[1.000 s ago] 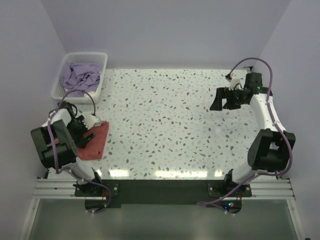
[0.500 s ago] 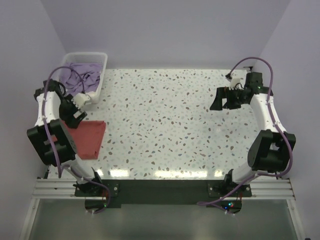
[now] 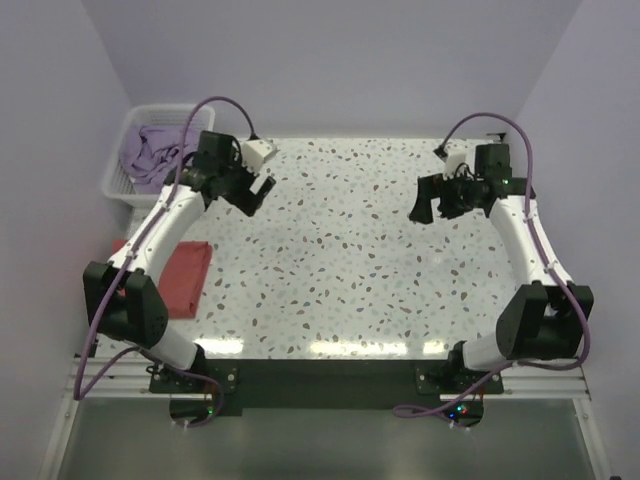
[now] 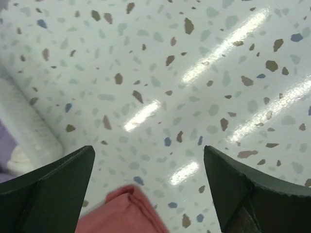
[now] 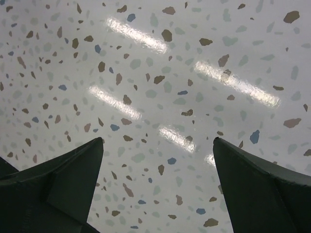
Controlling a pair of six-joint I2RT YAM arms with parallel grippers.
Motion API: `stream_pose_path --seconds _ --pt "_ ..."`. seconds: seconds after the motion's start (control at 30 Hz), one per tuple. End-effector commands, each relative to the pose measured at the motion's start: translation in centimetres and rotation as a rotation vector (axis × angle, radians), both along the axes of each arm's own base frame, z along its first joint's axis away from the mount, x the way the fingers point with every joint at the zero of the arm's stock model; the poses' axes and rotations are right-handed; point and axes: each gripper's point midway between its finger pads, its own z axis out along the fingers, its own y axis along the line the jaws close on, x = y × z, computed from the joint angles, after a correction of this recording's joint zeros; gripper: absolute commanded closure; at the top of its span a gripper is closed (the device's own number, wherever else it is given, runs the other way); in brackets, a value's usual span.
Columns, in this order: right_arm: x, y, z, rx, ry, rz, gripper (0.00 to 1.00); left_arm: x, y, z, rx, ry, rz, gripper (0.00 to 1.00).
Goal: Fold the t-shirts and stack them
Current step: Reset both grippers
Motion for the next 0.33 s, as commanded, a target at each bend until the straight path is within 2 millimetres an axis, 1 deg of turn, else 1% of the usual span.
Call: stream_pose_path --seconds 0.0,0.03,0.07,0.1,0.13,0.17,0.2,0.27,0.3 --pt "-1.5 0.9 -1.2 -0.114 -0.052 0.045 0.01 1.3 -3.9 -3.1 -0.118 0.000 0.147 0.00" --pt "-1.8 0.7 -2.0 -0.151 -0.051 0.046 0.01 0.4 -4.3 -5.5 -0.104 0.044 0.154 0.00" --pt "-2.6 1.2 -3.4 -0.162 -0.029 0.065 0.01 0.2 -5.7 -6.1 -0.117 0.041 0.138 0.00" --pt "-3.0 1.2 -3.7 -0.170 -0.030 0.065 0.01 -1.0 -5.8 -8.2 -0.103 0.081 0.130 0.00" --pt "-3.4 1.2 -4.1 -0.176 -0.027 0.070 0.01 -1.5 -6.2 -9.0 -0.104 0.091 0.125 0.00" --pt "-4.0 1.1 -5.0 -0.179 -0.007 0.070 0.01 -1.7 -6.9 -9.4 -0.125 0.084 0.115 0.00" --pt "-4.4 1.1 -5.1 -0.181 -0.006 0.070 0.01 -2.5 -6.9 -10.1 -0.125 0.094 0.113 0.00" --pt "-4.9 1.0 -5.4 -0.186 -0.002 0.074 0.01 -2.7 -7.1 -9.8 -0.148 0.087 0.127 0.00" --pt "-5.0 1.0 -5.1 -0.185 -0.011 0.073 0.01 -2.5 -7.0 -8.9 -0.159 0.063 0.142 0.00"
